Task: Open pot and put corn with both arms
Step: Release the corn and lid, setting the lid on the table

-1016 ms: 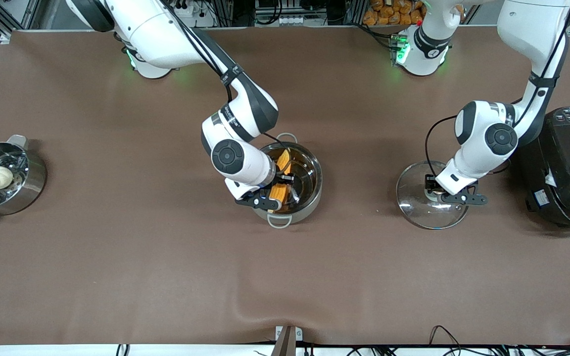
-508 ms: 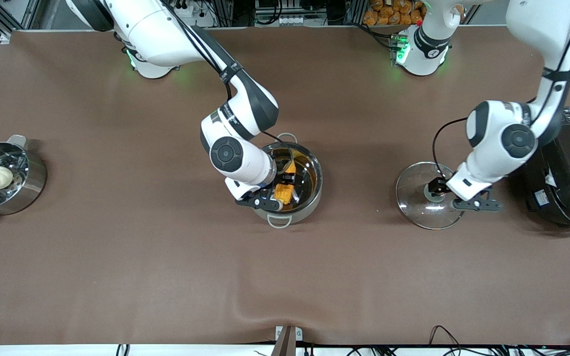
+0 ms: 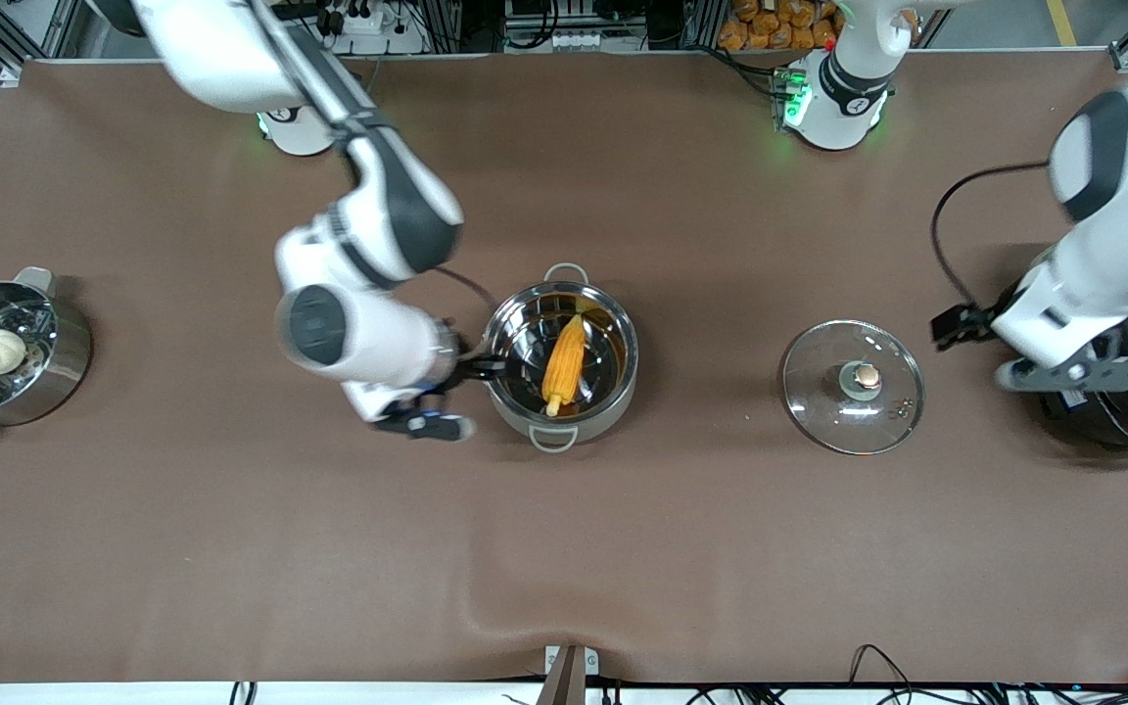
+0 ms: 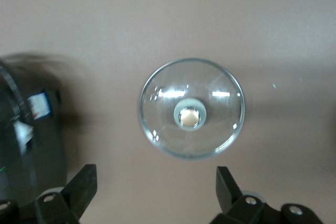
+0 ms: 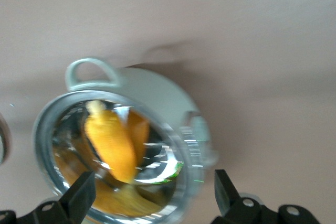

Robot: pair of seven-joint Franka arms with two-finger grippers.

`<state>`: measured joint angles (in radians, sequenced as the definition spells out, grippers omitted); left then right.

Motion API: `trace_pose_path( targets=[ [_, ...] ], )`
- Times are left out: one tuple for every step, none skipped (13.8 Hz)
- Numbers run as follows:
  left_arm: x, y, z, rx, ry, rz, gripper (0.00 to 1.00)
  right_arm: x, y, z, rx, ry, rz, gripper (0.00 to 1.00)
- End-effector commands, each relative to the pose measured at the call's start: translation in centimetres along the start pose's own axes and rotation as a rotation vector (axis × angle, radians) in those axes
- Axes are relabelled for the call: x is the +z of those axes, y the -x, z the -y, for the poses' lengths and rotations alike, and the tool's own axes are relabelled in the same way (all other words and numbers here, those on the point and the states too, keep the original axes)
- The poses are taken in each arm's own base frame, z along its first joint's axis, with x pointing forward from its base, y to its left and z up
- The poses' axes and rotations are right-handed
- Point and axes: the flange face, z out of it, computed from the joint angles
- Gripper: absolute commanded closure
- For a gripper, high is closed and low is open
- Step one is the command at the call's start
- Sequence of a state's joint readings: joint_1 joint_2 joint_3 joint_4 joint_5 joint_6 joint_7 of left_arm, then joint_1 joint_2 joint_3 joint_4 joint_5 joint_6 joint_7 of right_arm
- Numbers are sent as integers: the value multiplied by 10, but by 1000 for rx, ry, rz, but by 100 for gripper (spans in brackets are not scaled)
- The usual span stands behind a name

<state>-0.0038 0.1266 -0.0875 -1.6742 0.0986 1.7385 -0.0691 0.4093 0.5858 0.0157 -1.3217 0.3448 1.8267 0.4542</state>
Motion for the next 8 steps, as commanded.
trace_pose_path(
  targets=[
    [-42, 6, 0, 11, 19, 41, 0, -42, 4, -83, -49, -9, 30, 0],
    [-60, 11, 1, 7, 27, 39, 0, -53, 5, -113, -75, 11, 28, 0],
    [-73, 18, 0, 7, 41, 43, 0, -63, 7, -143, -107, 49, 20, 0],
    [-84, 26, -1, 7, 55, 44, 0, -78, 11, -172, -146, 78, 7, 0],
    [-95, 35, 0, 5, 62, 40, 0, -94, 15, -200, -183, 92, 2, 0],
    [-107, 45, 4, -2, 60, 31, 0, -112, 20, -222, -207, 103, -6, 0],
    [-115, 51, 6, -5, 59, 19, 0, -136, 26, -243, -236, 142, -28, 0],
    [-119, 54, 4, -2, 60, 13, 0, -159, 33, -261, -256, 195, -50, 0]
  ],
)
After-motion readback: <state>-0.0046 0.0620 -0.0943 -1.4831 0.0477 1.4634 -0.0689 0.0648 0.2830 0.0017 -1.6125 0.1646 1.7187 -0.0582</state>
